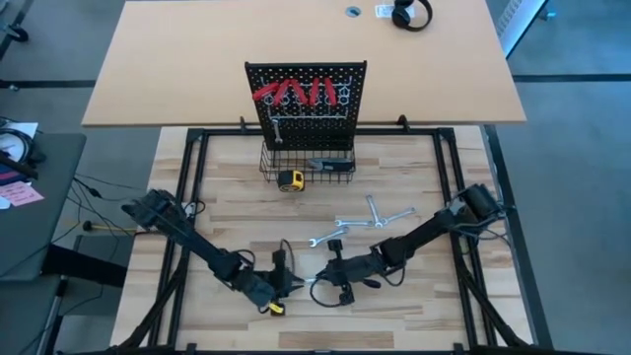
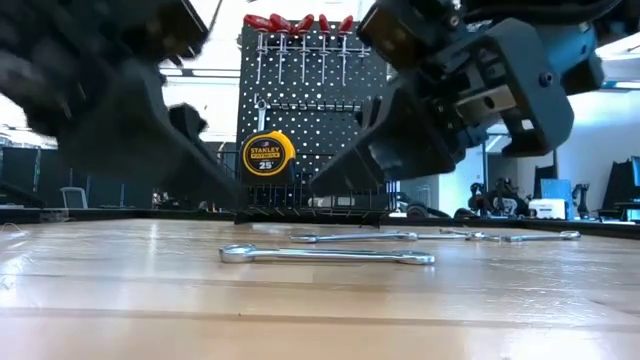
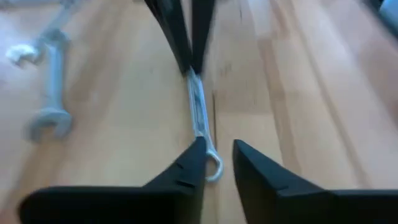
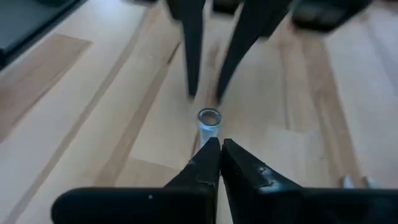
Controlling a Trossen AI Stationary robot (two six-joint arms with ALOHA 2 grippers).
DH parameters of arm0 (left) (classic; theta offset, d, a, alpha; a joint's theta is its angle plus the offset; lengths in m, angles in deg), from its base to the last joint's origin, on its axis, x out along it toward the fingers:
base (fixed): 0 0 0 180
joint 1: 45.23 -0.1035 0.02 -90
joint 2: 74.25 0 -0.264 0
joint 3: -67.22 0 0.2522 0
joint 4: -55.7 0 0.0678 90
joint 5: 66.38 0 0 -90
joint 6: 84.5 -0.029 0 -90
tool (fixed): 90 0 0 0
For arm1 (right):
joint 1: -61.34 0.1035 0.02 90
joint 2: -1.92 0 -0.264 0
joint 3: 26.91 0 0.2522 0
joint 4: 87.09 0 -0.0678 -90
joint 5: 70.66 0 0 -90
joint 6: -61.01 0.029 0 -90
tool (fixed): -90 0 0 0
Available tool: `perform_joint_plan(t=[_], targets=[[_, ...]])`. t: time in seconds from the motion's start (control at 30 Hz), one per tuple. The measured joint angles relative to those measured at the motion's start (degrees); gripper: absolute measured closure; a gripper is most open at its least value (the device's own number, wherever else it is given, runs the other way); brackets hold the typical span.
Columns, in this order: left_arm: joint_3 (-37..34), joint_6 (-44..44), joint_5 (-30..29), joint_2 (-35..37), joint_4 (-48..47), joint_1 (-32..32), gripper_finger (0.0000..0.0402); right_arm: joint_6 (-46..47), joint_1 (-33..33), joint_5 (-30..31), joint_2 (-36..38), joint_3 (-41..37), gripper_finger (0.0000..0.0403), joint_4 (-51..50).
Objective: Hang tools onto peg board
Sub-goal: Hang the wrench into the pegboard
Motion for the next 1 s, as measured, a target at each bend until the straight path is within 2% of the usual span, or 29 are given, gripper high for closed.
perform_joint_plan(t=[0.13,0.4,0.73,0.83,1.0], targets=[[3.2,-1.6,0.1,-2.7,-1.5,-0.9,0.0394,-0.6,1.2,3.4,1.0,0.0,0.0385,-2.7],[4.5,2.7,0.2,-2.7,-7.5,-1.8,0.0399,-0.9,2.5,4.7,3.2,0.0,0.0386,-5.2],[3.2,6.6,1.3,-5.7,-7.8,-1.6,0.0401,0.7,2.8,5.0,3.3,0.1,0.0384,-9.1],[3.2,6.7,2.0,-6.2,-7.7,-1.6,0.0401,3.4,2.7,3.7,3.3,0.1,0.0364,-13.1],[3.1,6.6,2.4,-6.2,-8.0,-1.7,0.0401,6.0,2.3,2.8,3.3,0.1,0.0286,-13.8]])
